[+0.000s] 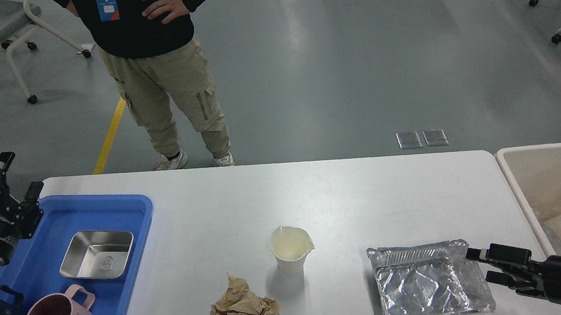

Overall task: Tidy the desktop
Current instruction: 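Lower the right gripper toward the edge of the foil tray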

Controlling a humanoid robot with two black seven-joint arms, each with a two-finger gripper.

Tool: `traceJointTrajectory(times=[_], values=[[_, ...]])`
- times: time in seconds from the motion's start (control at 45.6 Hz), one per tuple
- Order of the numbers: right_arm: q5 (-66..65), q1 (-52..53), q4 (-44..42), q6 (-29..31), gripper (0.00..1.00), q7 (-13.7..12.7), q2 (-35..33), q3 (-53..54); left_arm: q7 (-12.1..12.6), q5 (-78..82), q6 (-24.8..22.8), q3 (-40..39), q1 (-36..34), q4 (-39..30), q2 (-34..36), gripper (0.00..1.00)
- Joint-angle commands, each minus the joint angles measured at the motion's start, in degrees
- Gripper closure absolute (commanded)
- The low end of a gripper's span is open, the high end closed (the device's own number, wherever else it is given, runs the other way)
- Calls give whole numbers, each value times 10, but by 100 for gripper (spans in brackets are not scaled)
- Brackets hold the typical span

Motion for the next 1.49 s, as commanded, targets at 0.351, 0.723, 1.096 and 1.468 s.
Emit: traceJointTrajectory(times=[0.351, 0.723, 1.096, 1.468], values=[[0, 11, 0, 1, 0, 33, 0, -24, -1, 0, 0, 0, 1, 1, 1, 4], [46, 10, -47, 8, 0, 28, -1, -27, -1, 0, 0, -1, 1, 1, 1, 4], [27, 16, -44, -13, 0, 35, -4, -77, -2, 0, 0, 0, 3, 0, 4, 4], [-12, 23, -44, -13, 0, 44, 8, -79, -3, -1, -1, -2, 5, 1, 11, 4]])
